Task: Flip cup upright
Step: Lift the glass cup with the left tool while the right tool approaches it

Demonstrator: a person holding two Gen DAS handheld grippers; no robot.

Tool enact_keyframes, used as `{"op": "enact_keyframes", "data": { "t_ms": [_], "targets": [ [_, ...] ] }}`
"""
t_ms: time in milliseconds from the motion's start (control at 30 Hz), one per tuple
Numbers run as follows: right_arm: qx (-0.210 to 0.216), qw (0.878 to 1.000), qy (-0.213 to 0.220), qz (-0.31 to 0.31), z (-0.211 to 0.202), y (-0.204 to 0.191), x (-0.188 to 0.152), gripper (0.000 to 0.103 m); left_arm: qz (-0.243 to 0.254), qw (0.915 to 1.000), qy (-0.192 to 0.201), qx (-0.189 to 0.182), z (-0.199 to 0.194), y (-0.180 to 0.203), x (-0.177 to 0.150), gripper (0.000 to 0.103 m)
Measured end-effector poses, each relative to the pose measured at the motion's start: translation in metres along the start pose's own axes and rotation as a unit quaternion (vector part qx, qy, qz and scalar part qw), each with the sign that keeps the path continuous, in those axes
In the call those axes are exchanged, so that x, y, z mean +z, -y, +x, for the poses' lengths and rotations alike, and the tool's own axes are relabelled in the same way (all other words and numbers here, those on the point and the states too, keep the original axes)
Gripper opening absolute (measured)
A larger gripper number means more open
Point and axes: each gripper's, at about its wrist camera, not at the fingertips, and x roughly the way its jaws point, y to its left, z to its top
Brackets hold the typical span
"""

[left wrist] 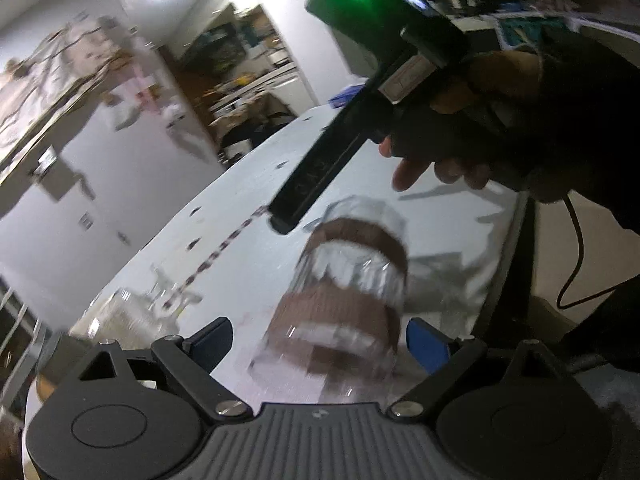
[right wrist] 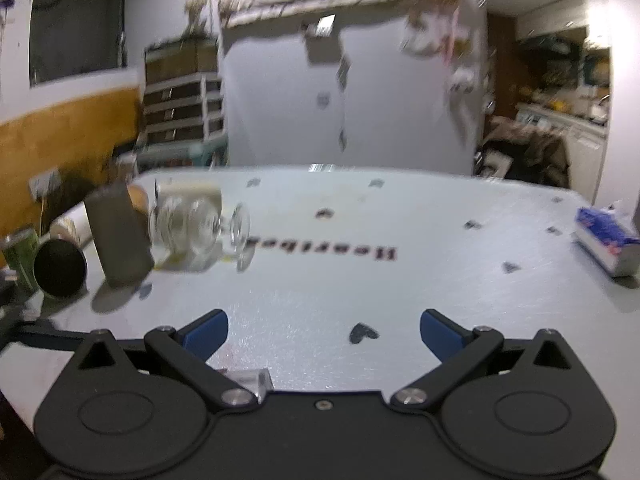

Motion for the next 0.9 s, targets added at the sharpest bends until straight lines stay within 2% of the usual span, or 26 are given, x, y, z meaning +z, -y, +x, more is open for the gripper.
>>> {"op": "enact_keyframes", "data": {
  "t_ms": [233, 400, 567, 700, 900],
  "targets": [
    [0.003, 0.999, -0.046, -0.012, 0.018, 0.012, -0.003, 0.103, -0.083, 0.9965, -0.002, 0.010, -0.006, -0.023, -0.022, 0.094],
    [0.012, 0.998, -0.053, 0.012, 0.001, 0.029, -0.016, 0.103, -0.146, 0.9889, -0.001, 0.028, 0.001, -0.040, -0.029, 0.094],
    [0.016, 0.998, -0.062, 0.010, -0.023, 0.034, -0.027, 0.102, -0.201, 0.9791, 0.008, 0.034, 0.018, -0.056, -0.030, 0.094],
    [0.021, 0.997, -0.073, -0.005, -0.040, 0.029, -0.040, 0.102, -0.261, 0.9653, 0.014, 0.013, 0.036, -0.068, -0.030, 0.094],
    [0.042, 0.995, -0.085, -0.008, -0.053, 0.021, -0.046, 0.100, -0.332, 0.9432, 0.008, 0.002, 0.045, -0.073, -0.029, 0.094]
  ]
}}
